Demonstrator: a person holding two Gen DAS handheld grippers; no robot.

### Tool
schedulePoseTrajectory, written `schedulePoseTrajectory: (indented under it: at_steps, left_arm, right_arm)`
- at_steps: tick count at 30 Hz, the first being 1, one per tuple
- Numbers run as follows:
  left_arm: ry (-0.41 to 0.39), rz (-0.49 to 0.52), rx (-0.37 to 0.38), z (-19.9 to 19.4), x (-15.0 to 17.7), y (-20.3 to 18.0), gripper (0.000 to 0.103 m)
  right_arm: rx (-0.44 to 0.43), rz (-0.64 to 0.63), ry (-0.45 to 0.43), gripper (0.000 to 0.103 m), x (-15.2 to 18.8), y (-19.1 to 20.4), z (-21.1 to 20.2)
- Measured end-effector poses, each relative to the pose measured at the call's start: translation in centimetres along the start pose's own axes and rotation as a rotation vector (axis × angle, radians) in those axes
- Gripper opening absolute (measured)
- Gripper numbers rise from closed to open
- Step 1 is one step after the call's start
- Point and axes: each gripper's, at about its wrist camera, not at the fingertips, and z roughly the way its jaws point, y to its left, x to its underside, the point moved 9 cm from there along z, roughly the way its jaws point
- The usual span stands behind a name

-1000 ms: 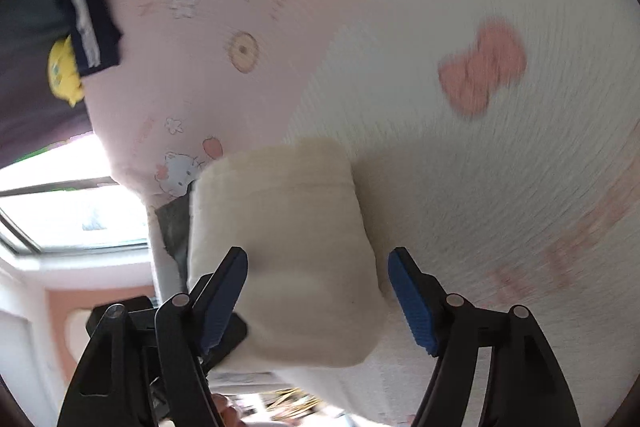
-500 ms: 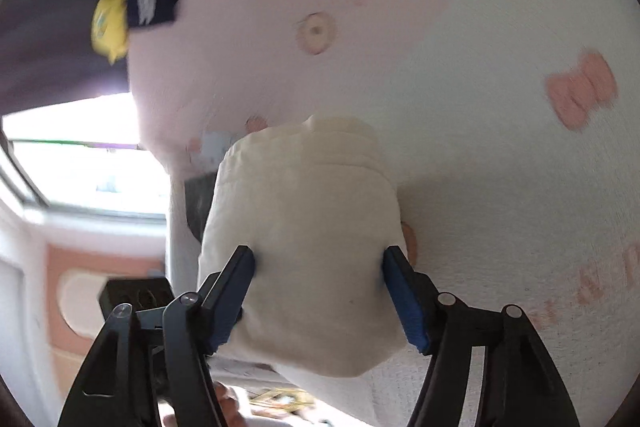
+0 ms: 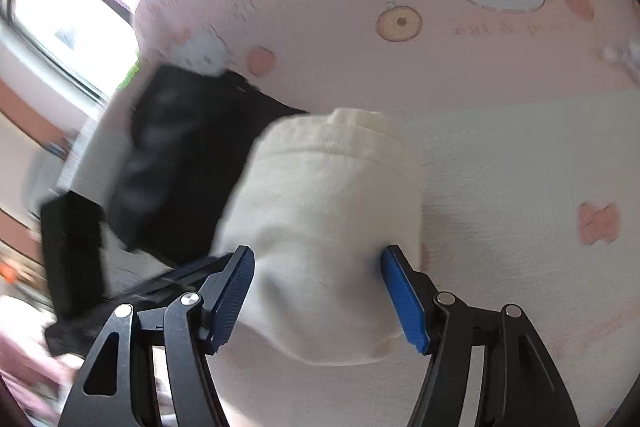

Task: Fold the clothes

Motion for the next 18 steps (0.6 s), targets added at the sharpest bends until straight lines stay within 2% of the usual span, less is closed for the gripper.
schedulePoseTrajectory:
  at_steps: [2,5,8,10,11,12,13,15,18]
  left_arm:
    - [-0.011,0.063,-0.066,0.8,0.5,-0.3,0.07]
    - [-0.037,0.088,-0.1,1.5,0.9,-0.4,0.074]
    - [-0.05,0.104,-0.146,1.1,1.1,0.6,0.077]
    - [-0.056,0.108,-0.16,1.0,1.2,0.9,0.077]
    - [-0.057,0.098,-0.158,1.1,1.3,1.0,0.078]
    - [-0.055,0.065,-0.139,1.3,1.4,1.3,0.079]
    - [-0.053,0.02,-0.106,1.5,1.4,1.5,0.082]
    - [-0.045,-0.076,-0.035,2.1,1.5,2.1,0.086]
    - [0.005,-0.261,0.126,3.3,2.2,3.4,0.092]
  right_arm:
    - [0.03,0.02,0.021,0.066,0.4,-0.5,0.6]
    - [-0.002,0.062,0.035,0.071,0.9,-1.8,1.1]
    - [-0.121,0.115,0.049,0.079,1.4,-2.8,1.3]
    - [-0.257,0.229,0.08,0.082,1.9,-3.5,2.1]
    - [-0.276,0.271,0.091,0.088,2.1,-3.7,2.7]
    - [-0.295,0.313,0.102,0.097,2.4,-4.0,3.2]
    - [-0.314,0.352,0.107,0.1,2.6,-4.2,3.7]
    - [-0.356,0.409,0.082,0.101,2.6,-4.4,4.3]
    - [-0.416,0.489,0.05,0.101,2.6,-4.6,5.2]
